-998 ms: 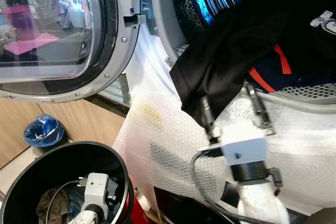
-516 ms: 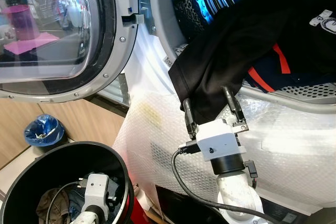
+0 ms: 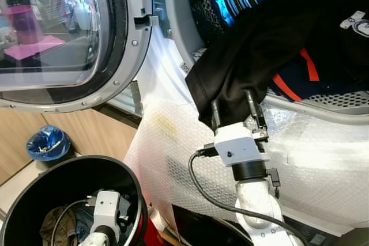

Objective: Clothes washing

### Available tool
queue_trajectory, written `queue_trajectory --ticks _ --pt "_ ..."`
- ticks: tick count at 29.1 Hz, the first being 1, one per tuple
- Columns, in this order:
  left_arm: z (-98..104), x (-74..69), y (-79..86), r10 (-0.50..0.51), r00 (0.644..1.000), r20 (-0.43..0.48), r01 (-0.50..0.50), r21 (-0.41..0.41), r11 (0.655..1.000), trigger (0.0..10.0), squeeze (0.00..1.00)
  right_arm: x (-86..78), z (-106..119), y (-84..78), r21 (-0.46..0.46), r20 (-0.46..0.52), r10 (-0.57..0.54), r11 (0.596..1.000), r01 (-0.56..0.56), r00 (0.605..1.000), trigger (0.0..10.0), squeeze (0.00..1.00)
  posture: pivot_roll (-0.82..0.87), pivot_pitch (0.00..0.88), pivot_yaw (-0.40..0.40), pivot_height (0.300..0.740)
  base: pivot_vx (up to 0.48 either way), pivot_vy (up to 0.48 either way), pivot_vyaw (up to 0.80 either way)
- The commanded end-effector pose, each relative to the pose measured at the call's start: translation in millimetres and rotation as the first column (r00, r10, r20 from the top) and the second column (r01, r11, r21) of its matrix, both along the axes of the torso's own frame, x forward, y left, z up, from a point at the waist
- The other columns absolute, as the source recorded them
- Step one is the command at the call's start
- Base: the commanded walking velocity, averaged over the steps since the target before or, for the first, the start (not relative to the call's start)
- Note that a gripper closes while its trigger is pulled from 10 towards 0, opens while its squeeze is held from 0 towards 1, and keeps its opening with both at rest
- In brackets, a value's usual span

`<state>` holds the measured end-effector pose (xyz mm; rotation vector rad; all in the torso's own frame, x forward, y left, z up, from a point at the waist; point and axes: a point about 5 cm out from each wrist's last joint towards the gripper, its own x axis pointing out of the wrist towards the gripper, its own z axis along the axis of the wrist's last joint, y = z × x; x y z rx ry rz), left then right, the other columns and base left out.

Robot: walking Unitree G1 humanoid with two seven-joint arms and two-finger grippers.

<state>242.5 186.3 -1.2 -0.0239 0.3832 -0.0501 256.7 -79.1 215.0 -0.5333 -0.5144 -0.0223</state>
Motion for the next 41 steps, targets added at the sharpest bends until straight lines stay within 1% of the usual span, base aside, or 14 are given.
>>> queue_trajectory --ticks 1,18,20,21,23,28,31,33,35,37,38,39,40,41 --pt "0 -1.3 -5.2 -0.021 1.000 0.006 0.021 -0.001 1.000 10.0 0.00 2.2 3 -0.3 -0.004 0.015 -0.012 1.000 0.012 1.000 0.0 0.00 -0.08 0.051 0.006 0.740 0.000 0.000 0.00" --pt "1 0.0 -4.2 -0.017 1.000 0.017 0.016 0.009 1.000 10.0 0.00 4.5 4 0.5 -0.005 0.020 -0.008 1.000 0.008 1.000 0.0 0.00 -0.08 0.047 0.006 0.740 0.000 0.000 0.00" --pt "12 3.6 -1.2 0.000 0.996 0.092 -0.002 0.028 1.000 10.0 0.00 4.6 4 0.5 -0.004 0.021 -0.005 1.000 0.005 1.000 0.0 0.00 -0.08 0.048 0.005 0.740 0.000 0.000 0.00" --pt "12 3.6 -1.2 0.000 0.996 0.092 -0.002 0.028 1.000 10.0 0.00 4.6 4 0.5 -0.004 0.021 -0.005 1.000 0.005 1.000 0.0 0.00 -0.08 0.048 0.005 0.740 0.000 0.000 0.00" --pt "31 7.3 -1.4 -0.007 0.981 0.193 0.001 0.030 1.000 10.0 0.00 4.5 3 0.0 0.000 0.016 -0.004 1.000 0.004 1.000 0.0 0.00 -0.08 0.048 0.005 0.740 0.000 0.000 0.00" --pt "35 5.7 -1.3 -0.022 0.974 0.223 0.010 0.055 0.998 10.0 0.00 4.5 3 0.3 0.004 0.013 -0.001 1.000 0.001 1.000 0.0 0.00 -0.07 0.050 0.007 0.740 0.000 0.000 0.00" --pt "32 3.4 -0.9 -0.009 0.977 0.213 -0.001 0.048 0.999 10.0 0.00 5.3 6 -0.3 0.048 0.005 0.008 0.999 -0.008 1.000 0.0 0.00 -0.07 0.051 0.008 0.740 0.000 0.000 0.00" --pt "32 3.3 -2.0 -0.007 0.977 0.214 -0.003 0.047 0.999 10.0 0.00 7.7 13 -0.8 0.113 0.000 0.036 0.993 -0.036 0.999 0.0 0.00 -0.07 0.050 0.007 0.740 0.000 0.000 0.00" --pt "33 3.2 -3.8 -0.007 0.976 0.218 -0.003 0.043 0.999 10.0 0.00 11.6 26 -2.3 0.218 0.004 0.089 0.972 -0.087 0.996 0.0 0.00 -0.07 0.051 0.005 0.740 0.000 0.000 0.00" --pt "34 3.3 -5.2 -0.004 0.975 0.221 -0.004 0.038 0.999 10.0 0.00 15.6 45 -6.8 0.351 0.028 0.162 0.922 -0.161 0.986 0.0 0.00 -0.06 0.049 0.002 0.740 0.000 0.000 0.00" --pt "34 3.3 -5.6 -0.003 0.975 0.222 -0.006 0.036 0.999 10.0 0.00 17.6 55 -10.5 0.423 0.048 0.204 0.883 -0.205 0.978 0.0 0.00 -0.06 0.049 0.002 0.740 0.000 0.000 0.00" --pt "35 3.0 -6.1 0.000 0.974 0.225 -0.008 0.033 0.999 10.0 0.00 20.1 70 -18.2 0.512 0.095 0.266 0.813 -0.276 0.959 0.0 0.00 -0.06 0.048 0.001 0.740 0.000 0.000 0.00" --pt "35 2.8 -6.5 0.001 0.974 0.225 -0.008 0.032 0.999 10.0 0.00 20.9 79 -23.6 0.545 0.130 0.301 0.774 -0.321 0.945 0.0 0.00 -0.06 0.047 -0.001 0.740 0.000 0.000 0.00" --pt "34 2.8 -7.0 0.001 0.974 0.224 -0.008 0.032 0.999 10.0 0.00 21.2 84 -27.3 0.561 0.154 0.322 0.750 -0.351 0.934 0.0 0.00 -0.06 0.046 -0.003 0.740 0.000 0.000 0.00"
